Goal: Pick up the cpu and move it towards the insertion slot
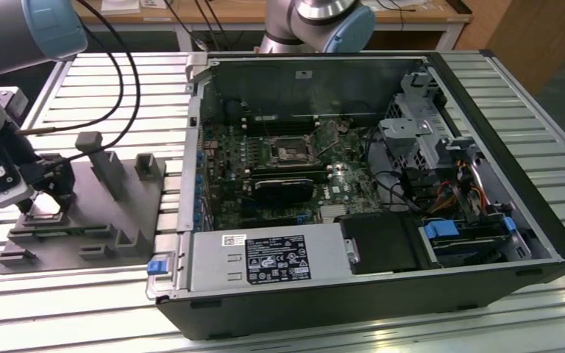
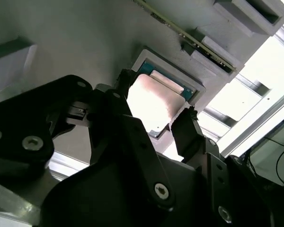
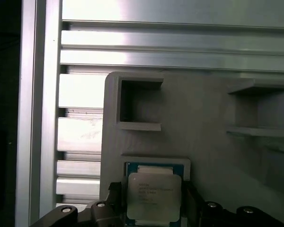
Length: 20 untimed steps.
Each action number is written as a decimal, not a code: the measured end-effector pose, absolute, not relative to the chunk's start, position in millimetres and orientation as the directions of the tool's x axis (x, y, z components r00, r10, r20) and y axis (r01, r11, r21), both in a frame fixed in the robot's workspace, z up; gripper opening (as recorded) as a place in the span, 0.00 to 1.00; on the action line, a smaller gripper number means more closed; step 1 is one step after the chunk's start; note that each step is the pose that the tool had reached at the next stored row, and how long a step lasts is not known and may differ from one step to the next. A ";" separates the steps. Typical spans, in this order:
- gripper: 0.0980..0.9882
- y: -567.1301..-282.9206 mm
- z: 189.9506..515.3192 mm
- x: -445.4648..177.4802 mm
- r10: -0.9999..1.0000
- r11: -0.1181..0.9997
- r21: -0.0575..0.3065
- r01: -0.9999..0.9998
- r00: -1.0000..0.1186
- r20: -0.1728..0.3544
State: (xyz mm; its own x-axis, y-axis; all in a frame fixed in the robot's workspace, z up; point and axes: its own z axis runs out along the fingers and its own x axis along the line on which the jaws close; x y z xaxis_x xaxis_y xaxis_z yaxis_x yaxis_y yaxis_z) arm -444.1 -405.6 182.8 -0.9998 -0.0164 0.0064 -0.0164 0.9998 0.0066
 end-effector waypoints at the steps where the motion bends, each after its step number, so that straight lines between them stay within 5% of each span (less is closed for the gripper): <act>1: 0.60 -405.3 182.5 -444.2 -0.016 1.000 0.007 -0.016 -1.000 0.006; 7: 0.59 -404.0 180.5 -444.3 -0.016 1.000 0.006 -0.016 -1.000 0.008; 8: 0.51 -403.9 180.5 -444.3 -0.016 1.000 0.006 -0.016 -1.000 0.008; 20: 0.50 -403.8 180.8 -444.3 -0.016 1.000 0.007 -0.016 -1.000 0.007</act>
State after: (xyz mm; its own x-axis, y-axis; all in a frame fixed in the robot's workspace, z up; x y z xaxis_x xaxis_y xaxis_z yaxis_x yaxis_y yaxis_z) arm -444.3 -403.8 180.8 -0.9998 -0.0163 0.0070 -0.0162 0.9998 0.0066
